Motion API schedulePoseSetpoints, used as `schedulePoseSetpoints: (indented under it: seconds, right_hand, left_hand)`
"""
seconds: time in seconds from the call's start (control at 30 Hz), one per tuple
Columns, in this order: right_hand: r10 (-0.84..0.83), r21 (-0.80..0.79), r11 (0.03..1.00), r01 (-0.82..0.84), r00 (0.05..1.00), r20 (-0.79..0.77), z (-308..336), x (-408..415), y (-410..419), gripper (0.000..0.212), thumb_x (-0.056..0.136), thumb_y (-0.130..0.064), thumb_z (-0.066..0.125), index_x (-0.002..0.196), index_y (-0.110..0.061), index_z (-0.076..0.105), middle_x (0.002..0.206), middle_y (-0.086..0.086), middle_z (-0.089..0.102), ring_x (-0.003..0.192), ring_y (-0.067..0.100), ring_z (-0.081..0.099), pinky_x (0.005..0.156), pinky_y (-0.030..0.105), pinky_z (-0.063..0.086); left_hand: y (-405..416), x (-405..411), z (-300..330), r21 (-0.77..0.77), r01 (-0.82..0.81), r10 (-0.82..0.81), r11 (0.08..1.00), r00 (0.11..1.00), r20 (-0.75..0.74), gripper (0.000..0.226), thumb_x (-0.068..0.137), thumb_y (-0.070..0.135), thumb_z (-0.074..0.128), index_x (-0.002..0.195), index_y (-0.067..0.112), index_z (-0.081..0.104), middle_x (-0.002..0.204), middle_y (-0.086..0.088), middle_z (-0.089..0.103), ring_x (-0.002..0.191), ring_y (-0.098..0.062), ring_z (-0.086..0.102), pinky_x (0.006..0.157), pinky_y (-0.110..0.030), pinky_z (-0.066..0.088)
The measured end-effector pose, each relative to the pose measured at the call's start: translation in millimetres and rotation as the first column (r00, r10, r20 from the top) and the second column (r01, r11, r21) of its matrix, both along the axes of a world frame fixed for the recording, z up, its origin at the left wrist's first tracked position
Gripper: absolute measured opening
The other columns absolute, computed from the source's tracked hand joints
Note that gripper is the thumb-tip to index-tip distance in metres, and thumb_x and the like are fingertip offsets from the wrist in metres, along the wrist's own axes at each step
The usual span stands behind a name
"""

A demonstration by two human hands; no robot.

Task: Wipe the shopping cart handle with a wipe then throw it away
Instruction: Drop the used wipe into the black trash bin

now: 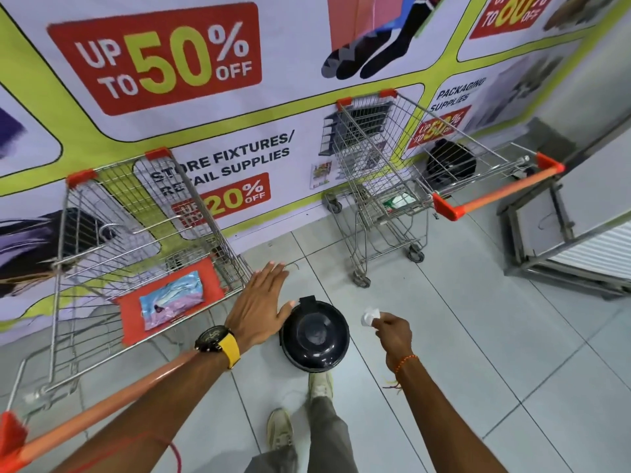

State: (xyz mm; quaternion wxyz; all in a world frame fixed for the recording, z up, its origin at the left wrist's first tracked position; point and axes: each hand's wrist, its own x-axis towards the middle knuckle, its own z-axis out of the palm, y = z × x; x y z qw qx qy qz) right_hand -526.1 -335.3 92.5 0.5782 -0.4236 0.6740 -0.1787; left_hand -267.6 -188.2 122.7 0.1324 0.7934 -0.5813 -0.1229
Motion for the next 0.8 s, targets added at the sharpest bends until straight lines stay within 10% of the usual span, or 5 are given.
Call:
schedulePoseSetpoints:
  seconds: [0.43,0.6,0.8]
  right_hand:
    - [0.392,-0.052,0.907,-0.419,0.881,-0.266,-13.0,14.9,20.3,0.008,0.082,-0.006,0.075,0.089,-0.004,0.079,0.098,0.017,0.080,0.098,0.037,0.074,0.093,0.048,0.059]
    - [0.561,0.044,0.822,-0.567,0.795,-0.231,-25.0,26.8,21.4,0.043,0.095,0.002,0.055,0.135,-0.008,0.067,0.136,0.018,0.068,0.128,0.033,0.063,0.114,0.044,0.048]
    - [0.633,0.062,0.762,-0.645,0.721,-0.282,-28.6,26.1,22.2,0.049,0.096,0.005,0.050,0.142,-0.009,0.061,0.146,0.017,0.061,0.139,0.031,0.056,0.119,0.036,0.041]
  left_hand:
    - [-1.2,-5.0,-1.2,-0.048,-0.028,0.028,0.998,1.000,-0.002,0.068,0.095,0.050,0.043,0.150,0.018,0.020,0.161,-0.006,0.026,0.152,-0.020,0.011,0.123,-0.040,0.014]
    - [0.6,-8.3,-0.4,-0.057,-0.031,0.031,0.998,1.000,-0.001,0.069,0.095,0.049,0.044,0.150,0.019,0.016,0.162,-0.005,0.024,0.152,-0.018,0.008,0.123,-0.038,0.012]
    - [6.6,-11.8,-2.6,-0.042,-0.005,0.006,0.999,1.000,0.021,0.065,0.097,0.051,0.039,0.150,0.018,0.020,0.162,-0.004,0.023,0.152,-0.017,0.007,0.123,-0.037,0.008]
